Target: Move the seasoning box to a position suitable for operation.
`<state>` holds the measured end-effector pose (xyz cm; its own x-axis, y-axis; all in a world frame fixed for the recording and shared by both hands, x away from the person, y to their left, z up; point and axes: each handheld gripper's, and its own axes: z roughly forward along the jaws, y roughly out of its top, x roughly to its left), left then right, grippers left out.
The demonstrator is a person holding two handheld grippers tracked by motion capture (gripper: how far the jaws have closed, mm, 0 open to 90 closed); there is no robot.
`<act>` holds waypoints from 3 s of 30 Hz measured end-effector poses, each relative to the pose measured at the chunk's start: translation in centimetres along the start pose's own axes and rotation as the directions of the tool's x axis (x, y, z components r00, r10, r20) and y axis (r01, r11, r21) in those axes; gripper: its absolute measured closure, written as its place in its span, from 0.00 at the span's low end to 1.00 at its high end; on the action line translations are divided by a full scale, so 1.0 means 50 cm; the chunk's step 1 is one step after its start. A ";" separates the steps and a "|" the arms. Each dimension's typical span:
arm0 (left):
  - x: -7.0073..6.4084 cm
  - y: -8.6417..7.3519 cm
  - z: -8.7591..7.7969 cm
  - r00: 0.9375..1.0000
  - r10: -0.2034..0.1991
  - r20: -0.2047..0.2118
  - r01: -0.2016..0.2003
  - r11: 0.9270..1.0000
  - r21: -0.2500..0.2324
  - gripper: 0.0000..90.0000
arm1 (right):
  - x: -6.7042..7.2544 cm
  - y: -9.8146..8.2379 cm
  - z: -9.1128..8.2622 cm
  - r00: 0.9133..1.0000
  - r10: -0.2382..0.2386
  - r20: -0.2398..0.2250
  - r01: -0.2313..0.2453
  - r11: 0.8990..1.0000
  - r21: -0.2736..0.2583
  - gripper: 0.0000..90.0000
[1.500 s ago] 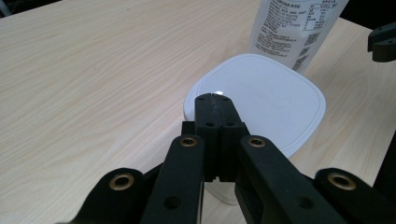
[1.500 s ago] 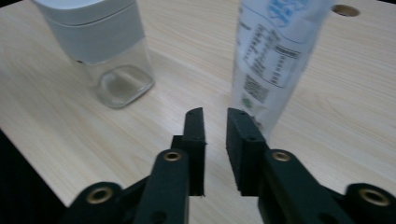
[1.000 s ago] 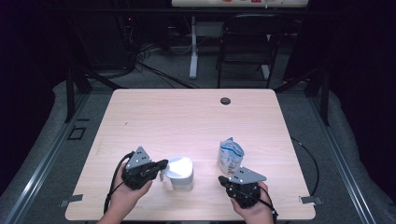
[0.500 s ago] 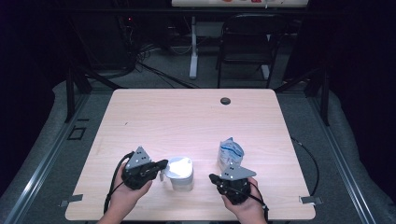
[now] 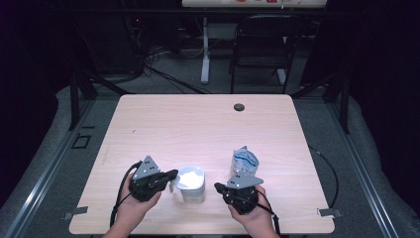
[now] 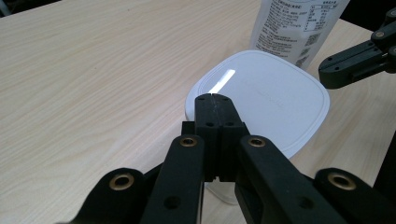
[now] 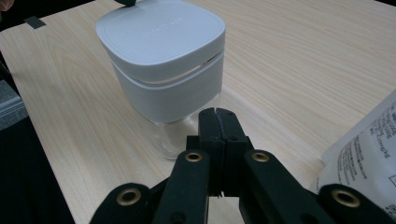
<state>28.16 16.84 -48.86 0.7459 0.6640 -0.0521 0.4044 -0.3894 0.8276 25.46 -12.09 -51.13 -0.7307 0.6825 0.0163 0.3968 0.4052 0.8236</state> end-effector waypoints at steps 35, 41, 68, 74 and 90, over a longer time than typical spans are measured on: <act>0.001 -0.001 -0.001 1.000 -0.003 0.003 0.003 1.000 0.001 1.00 | 0.025 0.024 0.035 0.998 -0.044 -0.039 0.044 0.999 0.011 1.00; 0.001 -0.001 -0.001 1.000 -0.004 0.004 0.004 1.000 0.001 1.00 | 0.028 0.024 0.038 0.998 -0.049 -0.039 0.049 0.999 0.012 1.00; 0.001 -0.002 0.000 1.000 -0.006 0.001 0.006 1.000 -0.004 1.00 | 0.030 0.032 0.035 0.998 -0.047 -0.035 0.047 0.999 -0.002 1.00; 0.001 -0.002 0.000 1.000 -0.006 0.000 0.006 1.000 -0.004 1.00 | 0.031 0.037 0.032 0.998 -0.053 -0.036 0.053 0.999 -0.005 1.00; 0.002 -0.003 -0.001 1.000 -0.007 -0.001 0.007 1.000 -0.002 1.00 | 0.033 0.047 0.027 0.998 -0.061 -0.035 0.061 0.998 -0.014 1.00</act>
<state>28.16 17.02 -48.96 0.7428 0.6671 -0.0573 0.4083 -0.3835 0.8284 25.95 -9.18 -49.93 -0.7727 0.6347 -0.0140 0.3440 0.4371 0.8310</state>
